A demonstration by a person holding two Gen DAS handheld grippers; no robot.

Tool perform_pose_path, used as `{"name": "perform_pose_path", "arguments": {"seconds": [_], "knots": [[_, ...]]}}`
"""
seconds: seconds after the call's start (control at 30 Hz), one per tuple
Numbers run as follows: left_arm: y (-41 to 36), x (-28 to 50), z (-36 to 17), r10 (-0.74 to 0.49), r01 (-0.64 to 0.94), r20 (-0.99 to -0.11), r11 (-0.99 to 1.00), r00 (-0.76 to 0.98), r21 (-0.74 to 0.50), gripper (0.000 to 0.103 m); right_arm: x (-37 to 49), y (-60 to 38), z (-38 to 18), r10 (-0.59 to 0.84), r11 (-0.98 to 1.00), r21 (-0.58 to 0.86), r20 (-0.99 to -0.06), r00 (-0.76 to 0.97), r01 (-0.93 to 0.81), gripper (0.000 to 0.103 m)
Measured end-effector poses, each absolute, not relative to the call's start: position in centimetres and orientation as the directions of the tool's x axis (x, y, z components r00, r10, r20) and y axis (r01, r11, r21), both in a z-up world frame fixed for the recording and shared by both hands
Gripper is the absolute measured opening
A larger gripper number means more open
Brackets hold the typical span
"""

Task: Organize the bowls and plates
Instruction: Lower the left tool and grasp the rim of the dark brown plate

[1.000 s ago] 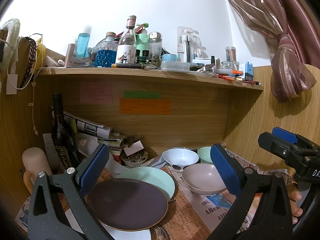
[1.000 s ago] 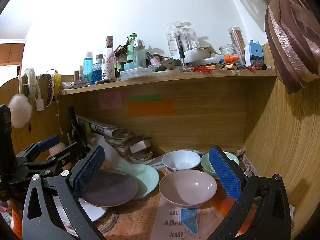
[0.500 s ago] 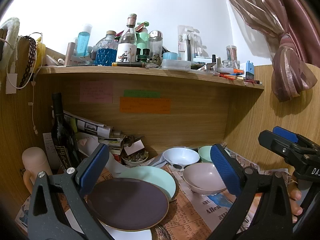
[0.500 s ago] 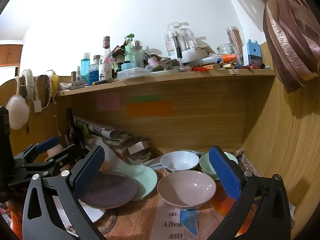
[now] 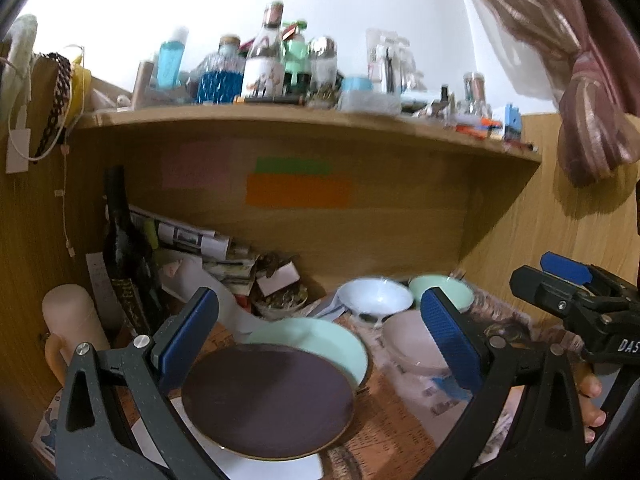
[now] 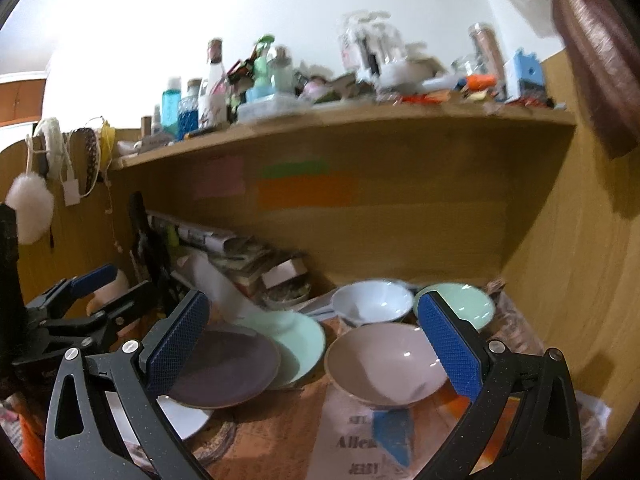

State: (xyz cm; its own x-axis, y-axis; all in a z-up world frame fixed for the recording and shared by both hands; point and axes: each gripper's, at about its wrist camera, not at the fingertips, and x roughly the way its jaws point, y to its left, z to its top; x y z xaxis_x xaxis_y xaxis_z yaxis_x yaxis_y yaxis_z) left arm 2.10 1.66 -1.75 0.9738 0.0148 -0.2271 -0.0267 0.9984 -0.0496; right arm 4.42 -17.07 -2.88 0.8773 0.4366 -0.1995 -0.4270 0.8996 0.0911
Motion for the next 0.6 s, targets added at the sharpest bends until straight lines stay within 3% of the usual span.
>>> {"name": "perform_pose_path", "arguments": {"seconds": [0.2,0.5,0.6], "knots": [[4.2,4.0,-3.4,0.022,-0.040,-0.324,0.998,0.946,-0.050,0.103,6.2,-15.4,-4.7,0.460,0.888,0.101,-0.254,0.851,-0.449,0.103],[9.6,7.6,-6.6,0.039,-0.079,-0.498,0.995,0.866,-0.060,0.103,11.1,-12.6,-8.4,0.495,0.861,0.138,-0.450,0.743,-0.490,0.103],[11.7,8.8,-7.7,0.040,-0.102,-0.549,0.991,0.835,-0.083,0.101,12.2,-11.4,-9.6,0.484,0.863,0.132,-0.497,0.721,-0.488,0.096]]}}
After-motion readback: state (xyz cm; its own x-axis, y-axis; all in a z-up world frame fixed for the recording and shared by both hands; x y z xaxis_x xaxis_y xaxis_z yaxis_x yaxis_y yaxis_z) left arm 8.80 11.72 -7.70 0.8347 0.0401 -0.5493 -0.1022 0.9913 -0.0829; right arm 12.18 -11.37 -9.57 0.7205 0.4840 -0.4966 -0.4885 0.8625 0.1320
